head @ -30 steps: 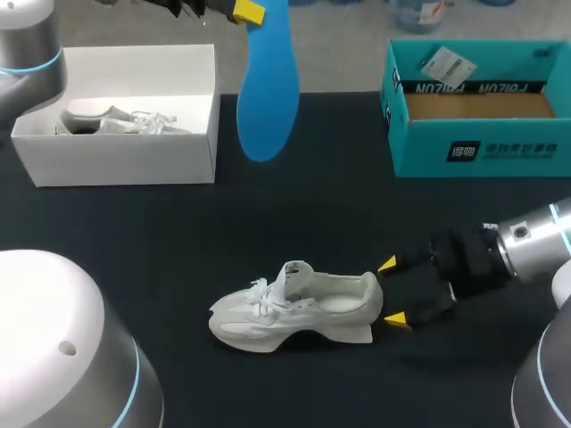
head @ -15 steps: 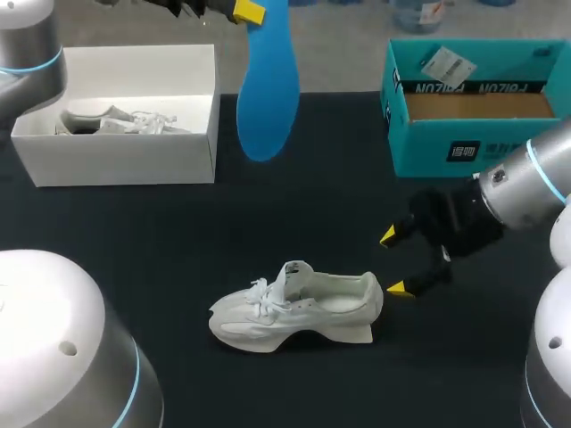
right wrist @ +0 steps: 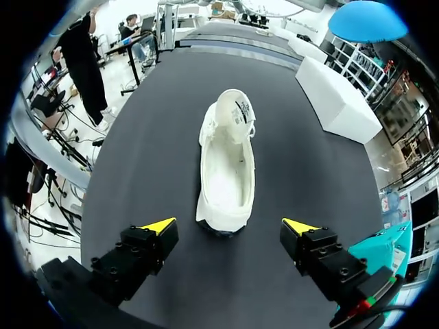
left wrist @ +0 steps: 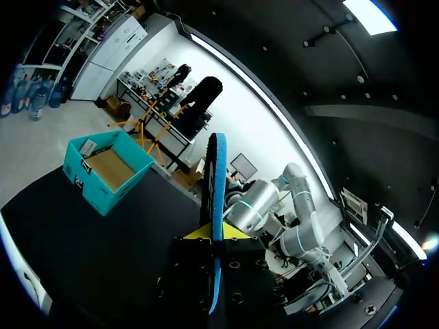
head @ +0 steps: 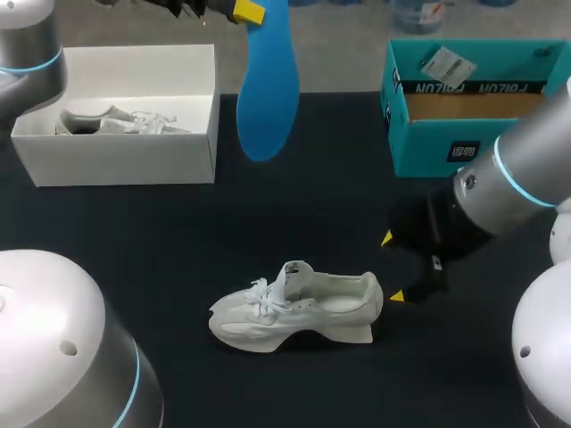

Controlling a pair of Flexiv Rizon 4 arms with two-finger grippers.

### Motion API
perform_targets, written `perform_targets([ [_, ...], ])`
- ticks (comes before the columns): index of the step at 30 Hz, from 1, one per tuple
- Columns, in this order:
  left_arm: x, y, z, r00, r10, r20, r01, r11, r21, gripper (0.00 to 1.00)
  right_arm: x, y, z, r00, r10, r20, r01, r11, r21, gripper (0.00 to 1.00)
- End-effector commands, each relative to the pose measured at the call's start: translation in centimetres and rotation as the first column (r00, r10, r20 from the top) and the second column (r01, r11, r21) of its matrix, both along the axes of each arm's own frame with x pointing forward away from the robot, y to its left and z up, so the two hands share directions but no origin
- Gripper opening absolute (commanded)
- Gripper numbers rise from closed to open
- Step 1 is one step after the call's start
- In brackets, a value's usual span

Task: Take the shoe out of the shoebox, open the shoe tongue, remove and reinsert the insole, then place the shoe into the shoebox

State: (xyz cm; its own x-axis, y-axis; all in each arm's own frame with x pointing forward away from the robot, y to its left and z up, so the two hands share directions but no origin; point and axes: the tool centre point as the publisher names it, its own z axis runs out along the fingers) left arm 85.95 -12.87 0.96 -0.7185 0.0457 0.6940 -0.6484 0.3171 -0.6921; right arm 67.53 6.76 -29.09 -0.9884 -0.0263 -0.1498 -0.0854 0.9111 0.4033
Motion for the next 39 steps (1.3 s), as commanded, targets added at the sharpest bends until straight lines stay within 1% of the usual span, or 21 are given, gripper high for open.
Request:
perform_targets([
  [1,-0.1,0.0,-0.1,1.000,0.003,0.001,-0.003,1.000,-0.002,0.00,-0.8,-0.7,0.9,1.000,-0.021,0.014,0.022,0.995,-0.097,1.00],
  [11,-0.1,0.0,-0.1,1.000,0.003,0.001,-0.003,1.000,-0.002,0.00,-0.1,-0.1,0.0,1.000,-0.004,0.001,0.004,0.995,-0.097,1.00],
  [18,-0.1,0.0,-0.1,1.000,0.003,0.001,-0.003,1.000,-0.002,0.00,-0.3,-0.2,0.4,1.000,-0.015,-0.002,0.015,0.995,-0.101,1.00],
  [20,-0.1,0.0,-0.1,1.000,0.003,0.001,-0.003,1.000,-0.002,0.00,-0.4,-0.3,0.5,0.999,-0.048,-0.023,0.046,0.995,-0.089,1.00],
  [22,-0.1,0.0,-0.1,1.000,0.003,0.001,-0.003,1.000,-0.002,0.00,-0.4,-0.3,0.5,0.998,-0.045,-0.040,0.042,0.996,-0.078,1.00],
  [26,-0.3,-0.1,0.0,0.999,0.020,0.024,-0.020,1.000,0.012,0.00,-0.4,-0.3,0.5,0.998,-0.045,-0.040,0.042,0.996,-0.078,1.00],
  [30,0.9,-0.5,0.6,1.000,0.009,0.022,-0.009,1.000,0.002,0.00,-0.4,-0.3,0.5,0.998,-0.045,-0.040,0.042,0.996,-0.078,1.00],
  [32,1.7,-0.6,0.9,1.000,-0.009,0.000,0.009,1.000,-0.006,0.00,-0.4,-0.3,0.5,0.998,-0.045,-0.040,0.042,0.996,-0.078,1.00],
  [39,1.9,-0.6,1.0,1.000,-0.012,0.008,0.012,1.000,-0.017,0.00,-0.4,-0.3,0.5,0.998,-0.045,-0.040,0.042,0.996,-0.078,1.00],
])
